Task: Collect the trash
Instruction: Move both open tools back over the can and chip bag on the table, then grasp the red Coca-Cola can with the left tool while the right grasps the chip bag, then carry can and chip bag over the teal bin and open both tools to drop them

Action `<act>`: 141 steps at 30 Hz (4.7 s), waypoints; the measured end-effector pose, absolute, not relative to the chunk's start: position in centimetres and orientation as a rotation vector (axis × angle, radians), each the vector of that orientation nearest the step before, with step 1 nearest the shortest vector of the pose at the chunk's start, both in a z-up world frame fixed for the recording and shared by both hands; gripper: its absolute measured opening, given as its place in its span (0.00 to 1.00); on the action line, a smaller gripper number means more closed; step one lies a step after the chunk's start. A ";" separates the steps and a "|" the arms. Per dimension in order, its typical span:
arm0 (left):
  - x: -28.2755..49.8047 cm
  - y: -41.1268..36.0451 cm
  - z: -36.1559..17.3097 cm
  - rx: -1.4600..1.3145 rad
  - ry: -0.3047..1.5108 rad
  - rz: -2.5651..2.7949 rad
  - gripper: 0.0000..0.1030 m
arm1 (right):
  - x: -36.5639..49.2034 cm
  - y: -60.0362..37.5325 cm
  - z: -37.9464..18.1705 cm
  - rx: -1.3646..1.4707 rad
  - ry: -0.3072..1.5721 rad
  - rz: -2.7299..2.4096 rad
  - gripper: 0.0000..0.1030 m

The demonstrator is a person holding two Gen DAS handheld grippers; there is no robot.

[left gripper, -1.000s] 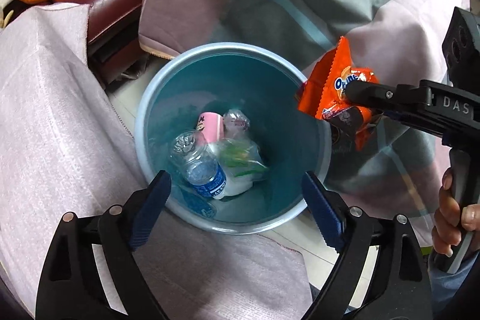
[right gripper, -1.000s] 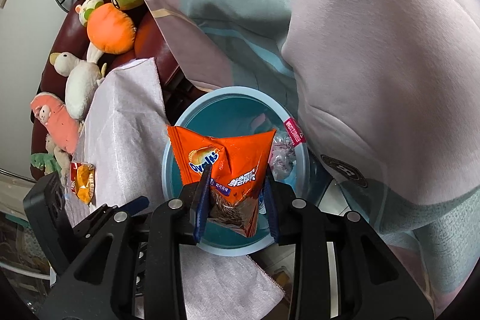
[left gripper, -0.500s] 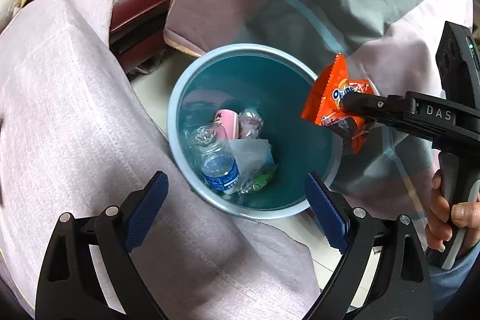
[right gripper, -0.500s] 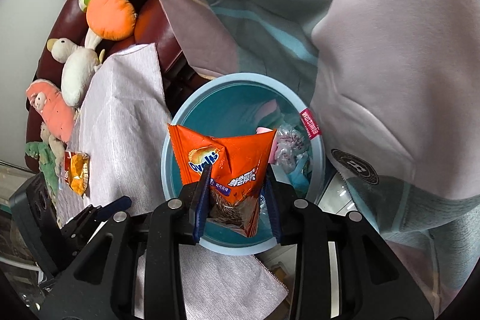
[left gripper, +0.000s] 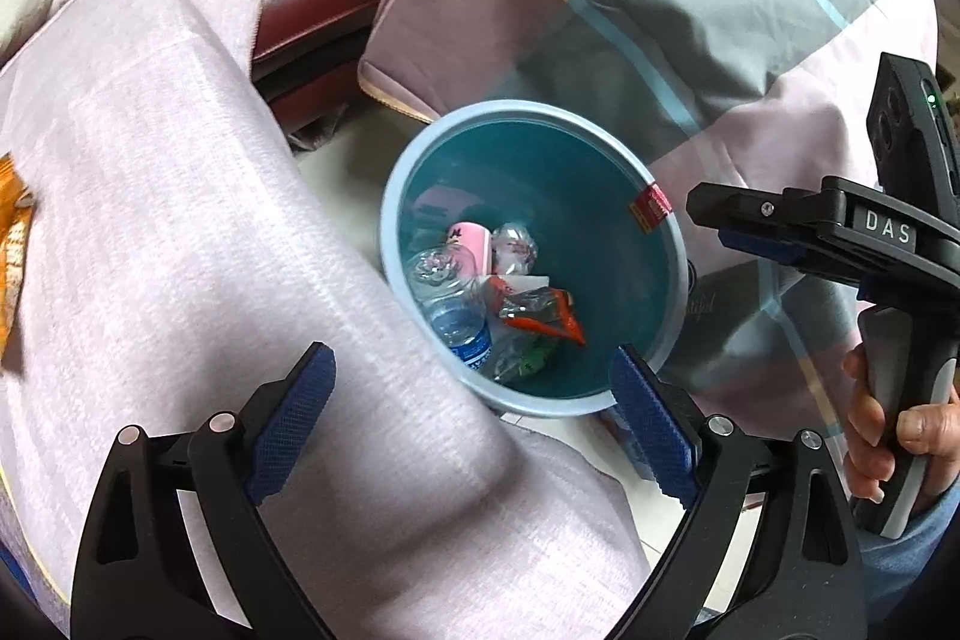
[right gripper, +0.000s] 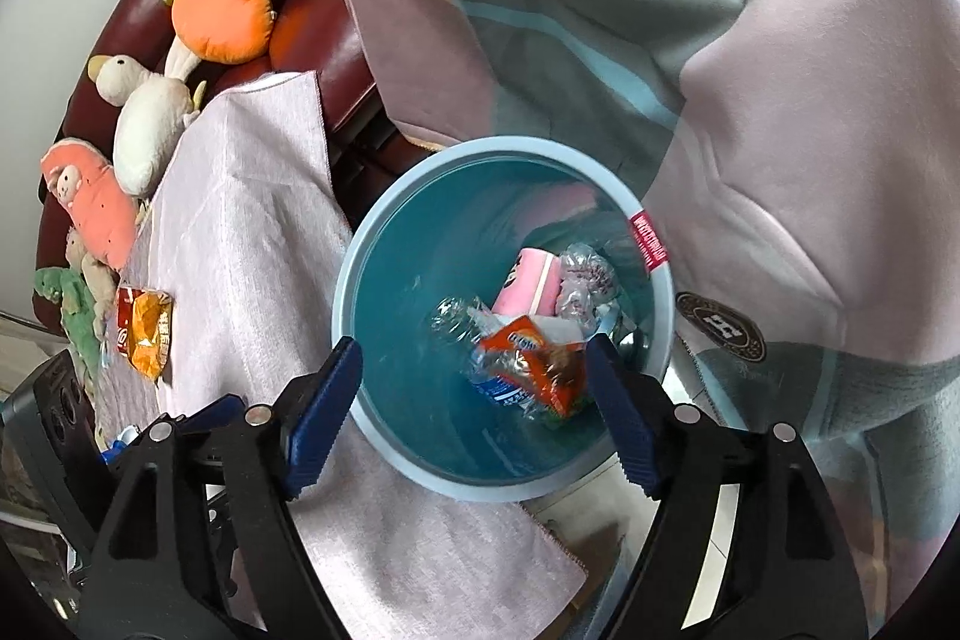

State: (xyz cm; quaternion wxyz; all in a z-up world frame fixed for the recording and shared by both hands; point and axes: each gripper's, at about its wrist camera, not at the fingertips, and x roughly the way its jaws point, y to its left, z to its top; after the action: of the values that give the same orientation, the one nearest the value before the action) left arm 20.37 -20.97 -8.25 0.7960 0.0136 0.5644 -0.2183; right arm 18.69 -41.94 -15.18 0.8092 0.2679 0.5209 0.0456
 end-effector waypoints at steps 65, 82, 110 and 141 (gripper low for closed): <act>22.6 17.2 -1.5 -0.279 1.105 0.036 0.93 | 33.0 -2.3 -13.5 0.239 1.313 0.452 0.66; 30.5 11.6 -4.2 -0.092 1.203 0.026 0.93 | 31.9 -9.6 -10.3 0.264 1.196 0.457 0.31; 28.3 -0.8 -3.7 -0.031 1.151 -0.134 0.68 | 28.2 -23.7 -10.1 0.393 1.099 0.341 0.33; 25.4 -28.0 -13.5 0.138 1.349 -0.517 0.68 | 18.9 -46.3 -14.2 0.571 1.018 0.013 0.34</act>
State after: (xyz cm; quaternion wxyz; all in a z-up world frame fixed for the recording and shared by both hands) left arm 25.40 -28.03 -13.46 0.7480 0.0631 0.6170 -0.2363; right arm 18.85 -46.31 -14.25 0.8345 0.2696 0.4805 0.0062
